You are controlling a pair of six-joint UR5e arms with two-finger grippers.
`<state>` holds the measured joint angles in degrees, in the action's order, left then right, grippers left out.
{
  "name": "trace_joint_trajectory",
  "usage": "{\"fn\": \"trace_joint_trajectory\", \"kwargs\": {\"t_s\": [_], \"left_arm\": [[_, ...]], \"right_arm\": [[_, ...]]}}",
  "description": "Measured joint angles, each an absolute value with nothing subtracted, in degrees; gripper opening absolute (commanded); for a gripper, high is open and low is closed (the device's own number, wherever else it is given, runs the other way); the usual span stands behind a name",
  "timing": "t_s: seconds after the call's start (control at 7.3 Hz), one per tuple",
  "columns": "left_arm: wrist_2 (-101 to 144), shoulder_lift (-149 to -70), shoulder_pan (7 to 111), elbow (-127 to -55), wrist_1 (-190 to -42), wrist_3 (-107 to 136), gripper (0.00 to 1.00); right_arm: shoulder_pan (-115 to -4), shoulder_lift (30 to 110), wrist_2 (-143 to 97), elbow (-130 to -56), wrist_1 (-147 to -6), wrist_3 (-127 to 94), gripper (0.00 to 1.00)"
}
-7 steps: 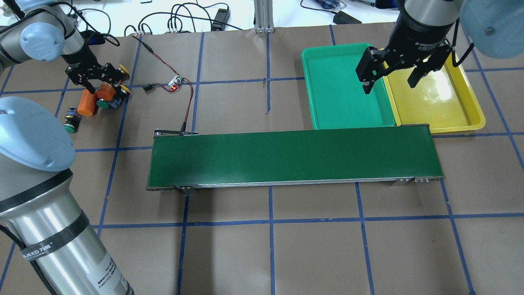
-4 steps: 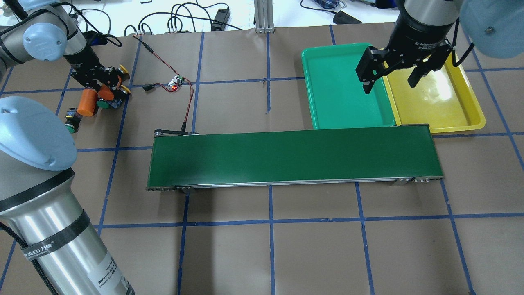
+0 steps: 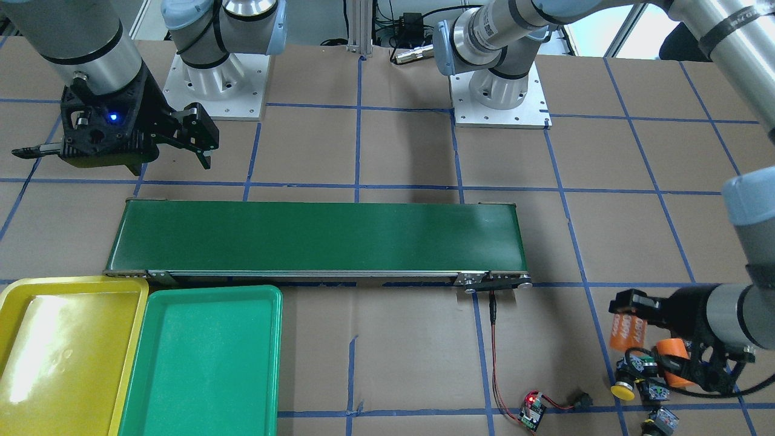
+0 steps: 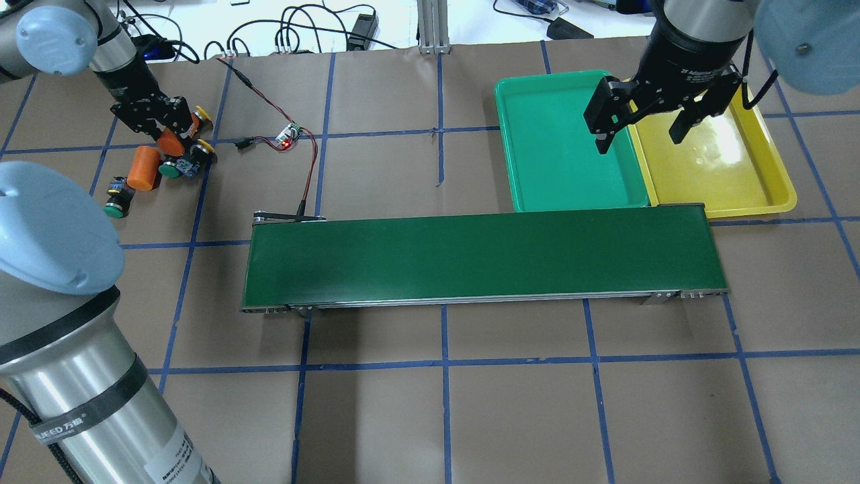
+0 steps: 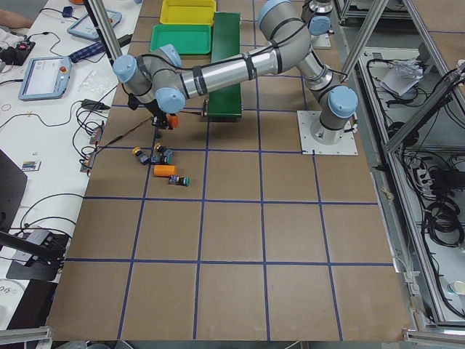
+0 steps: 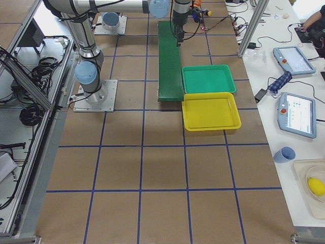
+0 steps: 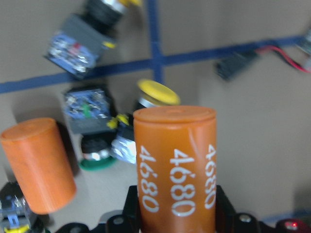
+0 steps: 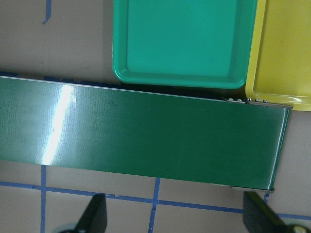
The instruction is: Sort buttons by color to trays
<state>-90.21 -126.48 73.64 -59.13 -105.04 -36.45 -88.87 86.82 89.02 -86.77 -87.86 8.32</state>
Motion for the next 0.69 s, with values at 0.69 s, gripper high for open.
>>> {"fn": "trace_joint_trajectory", "kwargs": {"t_s": [0.69], "left_arm": [[-90.43, -110.36, 83.1, -71.07, -112.26, -48.25, 0.0]], "right_arm": [[-88.84, 86.74, 89.07, -86.8, -87.78, 8.26, 1.0]]}}
